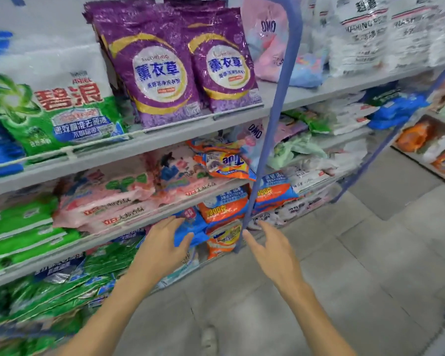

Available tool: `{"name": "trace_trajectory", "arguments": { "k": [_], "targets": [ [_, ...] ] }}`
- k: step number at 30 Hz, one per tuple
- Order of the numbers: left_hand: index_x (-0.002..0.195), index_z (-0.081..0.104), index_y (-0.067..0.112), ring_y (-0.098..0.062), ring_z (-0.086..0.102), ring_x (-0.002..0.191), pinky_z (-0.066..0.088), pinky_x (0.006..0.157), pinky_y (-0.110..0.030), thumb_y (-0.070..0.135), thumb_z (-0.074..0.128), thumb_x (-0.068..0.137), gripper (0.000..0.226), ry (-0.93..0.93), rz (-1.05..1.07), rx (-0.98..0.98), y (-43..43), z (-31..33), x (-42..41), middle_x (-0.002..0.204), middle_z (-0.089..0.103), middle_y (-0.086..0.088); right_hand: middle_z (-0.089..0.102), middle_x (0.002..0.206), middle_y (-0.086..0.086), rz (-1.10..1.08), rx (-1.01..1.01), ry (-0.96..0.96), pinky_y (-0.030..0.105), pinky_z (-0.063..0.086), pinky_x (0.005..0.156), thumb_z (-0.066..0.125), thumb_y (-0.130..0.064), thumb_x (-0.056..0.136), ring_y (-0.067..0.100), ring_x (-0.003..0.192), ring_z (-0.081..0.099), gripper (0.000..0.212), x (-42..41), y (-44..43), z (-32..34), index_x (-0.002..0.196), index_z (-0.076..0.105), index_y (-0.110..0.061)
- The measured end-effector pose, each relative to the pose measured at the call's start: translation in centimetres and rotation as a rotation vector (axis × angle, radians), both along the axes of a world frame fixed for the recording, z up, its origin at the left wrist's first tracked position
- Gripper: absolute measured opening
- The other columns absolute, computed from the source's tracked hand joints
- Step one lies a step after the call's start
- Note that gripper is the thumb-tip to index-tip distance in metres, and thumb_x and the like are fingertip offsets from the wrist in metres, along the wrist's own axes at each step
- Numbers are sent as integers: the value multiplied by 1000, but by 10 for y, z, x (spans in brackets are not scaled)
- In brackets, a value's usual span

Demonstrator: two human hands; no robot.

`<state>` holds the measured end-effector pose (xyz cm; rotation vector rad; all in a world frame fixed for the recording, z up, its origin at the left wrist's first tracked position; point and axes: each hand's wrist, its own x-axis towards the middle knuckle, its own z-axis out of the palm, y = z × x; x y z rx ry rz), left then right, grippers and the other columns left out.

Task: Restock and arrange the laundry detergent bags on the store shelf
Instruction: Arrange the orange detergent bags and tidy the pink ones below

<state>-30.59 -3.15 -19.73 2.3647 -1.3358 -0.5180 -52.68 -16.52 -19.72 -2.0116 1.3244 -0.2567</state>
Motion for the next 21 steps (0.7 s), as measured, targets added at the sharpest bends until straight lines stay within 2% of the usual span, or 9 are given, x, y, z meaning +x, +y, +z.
{"name": "trace_trajectory", "arguments": {
  "k": [6,9,11,12,14,15,17,19,21],
  "targets": [
    [145,52,14,-24,54,130,43,104,-36,41,57,101,52,43,150,-49,-58,-7,18,144,58,-5,54,149,-3,95,0,-1,38,44,105,51,-60,99,19,137,50,62,40,-76,-16,149,48,-23],
    [149,49,14,-26,51,135,40,109,-37,40,56,101,55,88,197,-76,-94,-10,27,150,54,-7,59,142,-1,88,36,-29,42,47,102,53,-60,98,22,128,56,60,54,-108,-19,145,53,-21],
    [149,48,13,-30,54,132,42,109,-40,40,55,102,55,113,232,-58,-119,-14,32,146,57,-12,64,135,2,65,65,-67,45,50,100,55,-62,96,24,122,59,59,63,-130,-22,139,57,-21],
    [148,49,12,-32,61,123,46,103,-40,40,54,102,54,128,258,-46,-130,-15,33,137,63,-15,64,135,2,51,87,-92,46,50,102,56,-61,96,24,124,59,59,67,-140,-23,138,58,-21],
    [144,52,13,-32,70,97,48,82,-34,42,51,103,51,151,313,-43,-150,-15,36,114,72,-18,64,136,-1,40,132,-154,42,48,105,60,-56,97,20,127,57,55,75,-159,-24,140,59,-22],
    [144,51,15,-32,70,95,46,77,-31,42,51,103,49,169,340,-54,-160,-16,38,115,72,-18,63,138,-2,49,141,-175,37,46,105,60,-53,98,18,128,57,54,80,-169,-25,141,58,-22],
    [147,49,16,-31,65,115,45,88,-32,42,49,104,50,204,392,-97,-179,-18,42,134,65,-15,61,141,-5,65,143,-212,30,43,103,60,-50,99,14,131,55,53,91,-188,-27,143,57,-22],
    [148,48,17,-30,55,129,42,98,-33,42,49,104,51,219,439,-147,-193,-23,44,145,57,-11,59,144,-9,90,160,-244,29,43,104,59,-50,99,11,132,54,52,102,-203,-31,144,56,-24],
    [145,51,18,-24,59,120,43,89,-29,43,48,104,48,240,489,-195,-202,-31,42,141,60,-8,57,146,-11,124,167,-260,34,43,109,58,-51,99,11,133,52,52,111,-214,-37,145,54,-27]
  ]
}}
